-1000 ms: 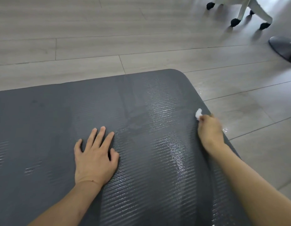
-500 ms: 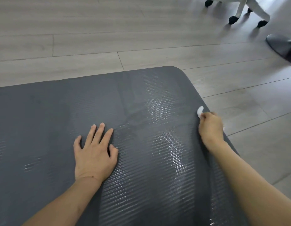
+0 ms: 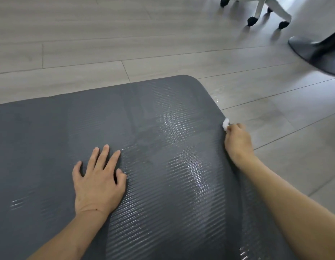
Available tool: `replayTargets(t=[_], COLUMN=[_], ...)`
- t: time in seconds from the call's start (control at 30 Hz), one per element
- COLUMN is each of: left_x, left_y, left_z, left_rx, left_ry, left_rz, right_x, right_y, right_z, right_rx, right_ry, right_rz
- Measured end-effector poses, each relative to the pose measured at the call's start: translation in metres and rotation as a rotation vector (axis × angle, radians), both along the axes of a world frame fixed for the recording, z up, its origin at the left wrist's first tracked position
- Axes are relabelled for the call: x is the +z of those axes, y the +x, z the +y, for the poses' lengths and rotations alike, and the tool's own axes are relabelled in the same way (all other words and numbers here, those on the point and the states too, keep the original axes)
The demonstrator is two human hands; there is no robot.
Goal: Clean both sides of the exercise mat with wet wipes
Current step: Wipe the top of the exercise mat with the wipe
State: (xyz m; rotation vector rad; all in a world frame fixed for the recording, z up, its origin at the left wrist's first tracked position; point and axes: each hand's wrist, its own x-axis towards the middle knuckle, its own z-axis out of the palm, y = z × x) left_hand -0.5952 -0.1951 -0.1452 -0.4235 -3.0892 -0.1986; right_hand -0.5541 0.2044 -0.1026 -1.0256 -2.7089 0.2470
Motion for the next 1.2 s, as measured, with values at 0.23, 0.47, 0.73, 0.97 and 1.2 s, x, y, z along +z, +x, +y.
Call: replayTargets(t=[0.23,0.47,0.73,0.97,1.2], left_x=[0.0,0.0,0.002,0.001,0.002], left_y=[-0.001,-0.002,-0.001,-0.001,-0.001], left_z=[0.0,0.002,0.001,0.002,0.0], left_rx=[-0.002,0.008,0.001,0.007,0.005], left_ry=[-0.011,-0.007,-0.013,-0.013,-0.01], left_rz=[0.018,0.016,0.003,-0.003,-0.01], right_x=[-0.011,0.006,-0.003,0.01,-0.007], right_y=[0.01,0.007,0.017,0.027,0.038], right_z=[-0.181,0.005,-0.203,-0.05,-0.216], right_rx=[0.586,-0.012,0.575,0.117,0.528], right_ry=[-0.207,-0.046,-0.232,-0.031,-0.277], right_rz=[0.003,-0.091,0.005,-0.085,-0.006])
